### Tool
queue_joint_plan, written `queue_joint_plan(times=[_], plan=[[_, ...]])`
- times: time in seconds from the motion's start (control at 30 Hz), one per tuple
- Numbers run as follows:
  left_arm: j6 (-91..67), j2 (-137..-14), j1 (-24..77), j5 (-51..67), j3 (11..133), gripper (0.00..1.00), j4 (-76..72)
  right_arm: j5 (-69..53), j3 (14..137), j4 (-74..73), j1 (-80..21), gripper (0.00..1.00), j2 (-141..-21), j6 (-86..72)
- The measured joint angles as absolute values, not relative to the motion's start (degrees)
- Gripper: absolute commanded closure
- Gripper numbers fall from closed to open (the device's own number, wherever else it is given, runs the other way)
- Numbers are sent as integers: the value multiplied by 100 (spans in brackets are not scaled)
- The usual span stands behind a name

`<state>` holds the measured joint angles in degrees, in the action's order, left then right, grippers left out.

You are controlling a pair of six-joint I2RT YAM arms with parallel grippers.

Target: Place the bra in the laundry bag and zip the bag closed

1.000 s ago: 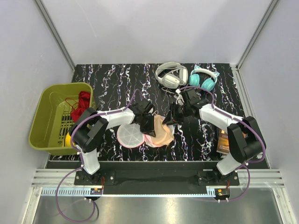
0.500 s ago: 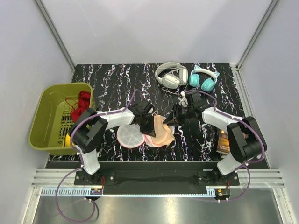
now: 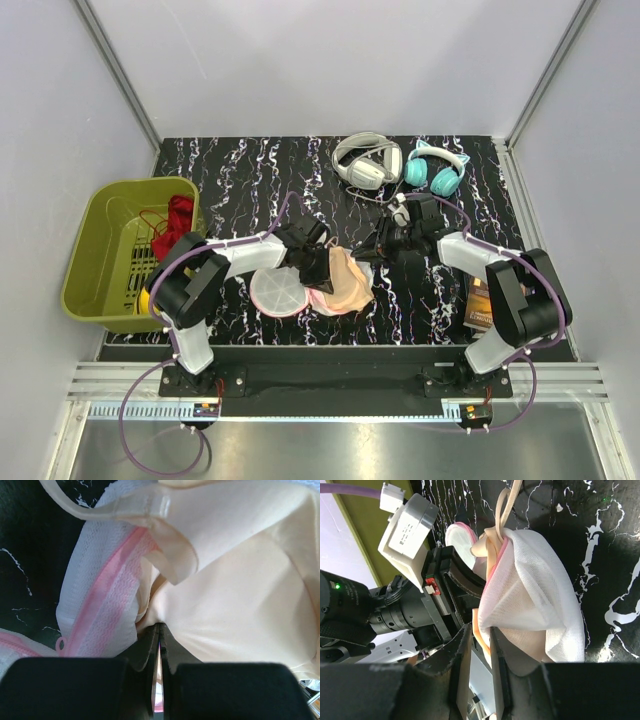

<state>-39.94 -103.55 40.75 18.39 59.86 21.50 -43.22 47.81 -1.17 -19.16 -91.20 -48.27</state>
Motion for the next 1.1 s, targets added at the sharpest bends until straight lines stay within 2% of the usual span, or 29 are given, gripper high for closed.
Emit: queue_joint_plan(times=[0.37,0.43,0.47,0.6,0.8,1.1], plan=[[-3994,-10333,4075,1841,5948,93,2106,-4410,4770,-56,-1911,80,-9303,-4866],[-3994,-10333,4075,1839,5948,93,2106,-4410,4766,-36,-1911,85,-9332,-4864],[-3994,-10331,4075,1839,5948,93,2106,-4410,4764,-21,-1911,92,-9360,-4856],[-3992,-10324,4075,1835,5946,94,2108,-4405,4759,-21,-1911,100,-9439,-4821],[-3994,-10324,4077,1831,5946,95,2110,-4303,4759,-266,-1909,100,-9336,-4762],[-3992,-10324,4077,1767,6001,95,2244,-3837,4974,-1909,-1745,100,-8252,-4333]])
